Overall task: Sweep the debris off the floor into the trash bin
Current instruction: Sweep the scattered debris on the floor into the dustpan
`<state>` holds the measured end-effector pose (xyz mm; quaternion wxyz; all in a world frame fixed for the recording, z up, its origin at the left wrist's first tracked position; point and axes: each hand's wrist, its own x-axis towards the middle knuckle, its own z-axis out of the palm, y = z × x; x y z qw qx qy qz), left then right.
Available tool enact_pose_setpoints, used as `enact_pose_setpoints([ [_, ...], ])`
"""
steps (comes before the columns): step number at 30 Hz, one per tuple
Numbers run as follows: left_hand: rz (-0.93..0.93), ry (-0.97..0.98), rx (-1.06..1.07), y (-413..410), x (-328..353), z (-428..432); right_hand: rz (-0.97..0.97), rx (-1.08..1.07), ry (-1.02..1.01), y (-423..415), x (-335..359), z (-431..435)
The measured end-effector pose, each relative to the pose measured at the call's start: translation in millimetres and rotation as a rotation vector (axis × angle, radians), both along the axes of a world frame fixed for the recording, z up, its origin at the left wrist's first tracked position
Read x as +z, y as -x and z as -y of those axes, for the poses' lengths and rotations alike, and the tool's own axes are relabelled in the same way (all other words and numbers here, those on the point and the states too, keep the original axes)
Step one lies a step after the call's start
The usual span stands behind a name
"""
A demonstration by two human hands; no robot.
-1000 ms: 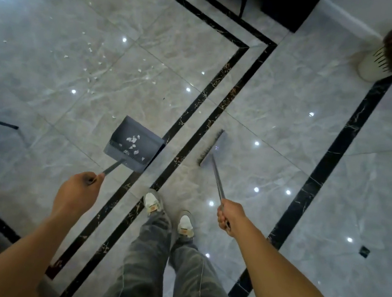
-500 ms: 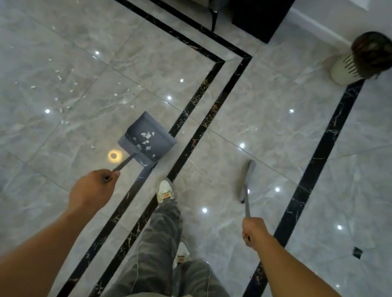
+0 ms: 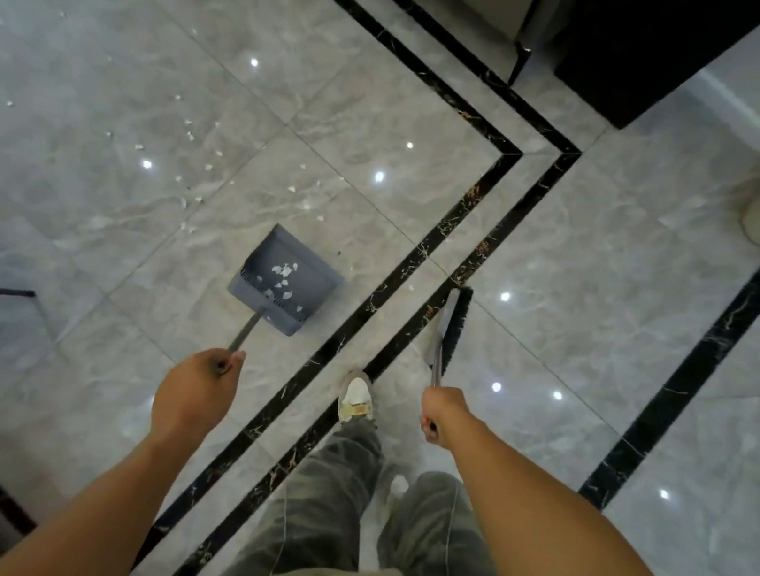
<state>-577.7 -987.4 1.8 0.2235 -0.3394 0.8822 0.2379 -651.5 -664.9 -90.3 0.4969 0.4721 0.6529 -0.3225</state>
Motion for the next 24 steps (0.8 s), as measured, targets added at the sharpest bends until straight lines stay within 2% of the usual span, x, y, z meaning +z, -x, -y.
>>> enact_pose_setpoints([
  [8,0.001,0.035,0.162,9,2,21,-0.020,0.431,0.100,20,24,20],
  [10,0.002,0.039,0.187,8,3,21,-0.021,0.445,0.054,31,35,0],
  [13,0.020,0.041,0.241,4,2,17,-0.145,0.448,0.053,57,48,-43],
  [17,0.069,0.070,0.266,6,3,-8,-0.236,0.349,0.035,127,41,-99],
  [21,0.083,0.084,0.299,8,-1,-39,-0.290,0.441,-0.119,214,7,-131],
  [24,0.101,0.101,0.334,12,-13,-55,-0.246,0.545,-0.202,259,-9,-130],
])
